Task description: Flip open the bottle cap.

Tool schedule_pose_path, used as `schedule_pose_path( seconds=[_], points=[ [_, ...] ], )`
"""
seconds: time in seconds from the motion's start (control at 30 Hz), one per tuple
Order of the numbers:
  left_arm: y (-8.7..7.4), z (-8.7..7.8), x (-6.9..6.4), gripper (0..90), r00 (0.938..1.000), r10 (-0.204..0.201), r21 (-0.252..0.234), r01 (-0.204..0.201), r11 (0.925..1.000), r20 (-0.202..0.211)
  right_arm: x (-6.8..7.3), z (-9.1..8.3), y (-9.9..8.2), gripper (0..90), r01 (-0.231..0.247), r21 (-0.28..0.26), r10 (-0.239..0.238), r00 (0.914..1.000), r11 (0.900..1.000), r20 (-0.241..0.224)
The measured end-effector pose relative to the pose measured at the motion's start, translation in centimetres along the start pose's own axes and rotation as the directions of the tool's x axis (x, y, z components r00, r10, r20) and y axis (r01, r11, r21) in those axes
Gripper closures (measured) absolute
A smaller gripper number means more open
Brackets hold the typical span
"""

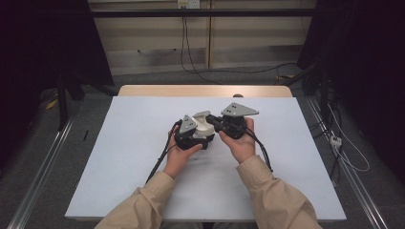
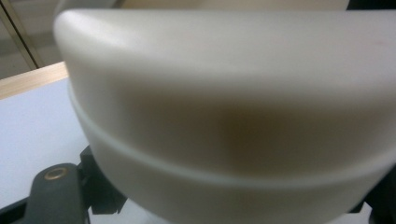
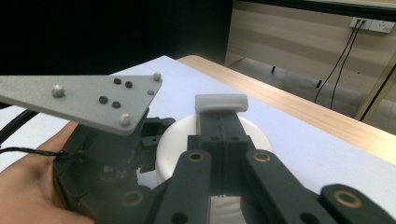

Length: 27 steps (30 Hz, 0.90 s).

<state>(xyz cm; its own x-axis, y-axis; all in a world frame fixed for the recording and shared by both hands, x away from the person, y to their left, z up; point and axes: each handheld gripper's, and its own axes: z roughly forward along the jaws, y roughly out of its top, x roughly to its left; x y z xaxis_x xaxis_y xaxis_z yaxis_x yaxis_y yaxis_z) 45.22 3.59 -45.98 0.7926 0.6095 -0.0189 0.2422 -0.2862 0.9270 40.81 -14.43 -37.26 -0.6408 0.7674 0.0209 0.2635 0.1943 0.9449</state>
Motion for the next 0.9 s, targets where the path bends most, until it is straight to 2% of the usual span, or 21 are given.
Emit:
schedule_pose_path(
  seconds=[0.9],
  points=[
    [0.0,0.0,0.0,18.6,1.0000,0.000,0.000,0.000,1.0000,-0.001,0.0,1.4,1.1,90.0,0.012,0.000,-0.012,0.9999,0.9999,0.012]
  ],
)
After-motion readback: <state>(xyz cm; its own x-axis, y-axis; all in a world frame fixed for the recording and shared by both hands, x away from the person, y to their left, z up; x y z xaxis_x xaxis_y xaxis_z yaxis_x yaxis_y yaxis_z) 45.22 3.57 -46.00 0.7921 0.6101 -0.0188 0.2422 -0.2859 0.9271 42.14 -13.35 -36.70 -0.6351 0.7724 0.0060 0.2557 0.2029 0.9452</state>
